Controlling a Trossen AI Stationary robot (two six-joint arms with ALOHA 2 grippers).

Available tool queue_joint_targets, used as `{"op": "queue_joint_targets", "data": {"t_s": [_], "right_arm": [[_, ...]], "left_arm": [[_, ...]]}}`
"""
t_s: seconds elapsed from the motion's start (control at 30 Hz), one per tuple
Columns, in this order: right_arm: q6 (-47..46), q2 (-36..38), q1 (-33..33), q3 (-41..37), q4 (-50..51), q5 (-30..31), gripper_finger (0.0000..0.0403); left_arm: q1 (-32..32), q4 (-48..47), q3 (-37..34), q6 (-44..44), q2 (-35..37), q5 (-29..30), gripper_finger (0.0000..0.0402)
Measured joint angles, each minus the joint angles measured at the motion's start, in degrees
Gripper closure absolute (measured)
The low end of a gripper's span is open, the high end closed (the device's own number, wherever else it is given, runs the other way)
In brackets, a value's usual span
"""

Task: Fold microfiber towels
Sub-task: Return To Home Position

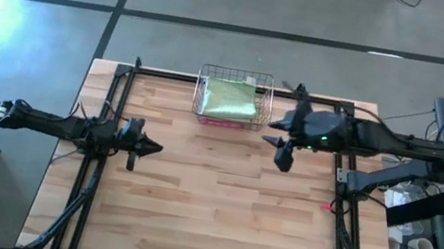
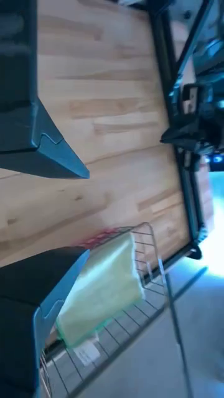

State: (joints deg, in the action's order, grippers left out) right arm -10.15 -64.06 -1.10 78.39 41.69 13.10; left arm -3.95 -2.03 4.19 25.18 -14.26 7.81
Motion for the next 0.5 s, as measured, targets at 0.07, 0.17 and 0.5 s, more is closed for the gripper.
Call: {"op": "queue_joint_targets", "data": {"t_s": [0.07, 0.17, 0.5], "right_arm": [[0.4, 2.3, 0.0, -0.2, 0.4, 0.5, 0.0225], [0.7, 5.7, 0.0, -1.3, 1.4, 0.7, 0.0225], [-3.1, 22.0, 0.0, -20.5, -5.5, 2.6, 0.0225]], "left_arm": [[0.0, 1.5, -1.6, 0.0, 2.7, 0.0, 0.0401], [0.0, 2.3, -3.0, 0.1, 7.2, -0.1, 0.0401], [0.1, 2.7, -3.2, -0.5, 12.8, -0.2, 0.0401]]}}
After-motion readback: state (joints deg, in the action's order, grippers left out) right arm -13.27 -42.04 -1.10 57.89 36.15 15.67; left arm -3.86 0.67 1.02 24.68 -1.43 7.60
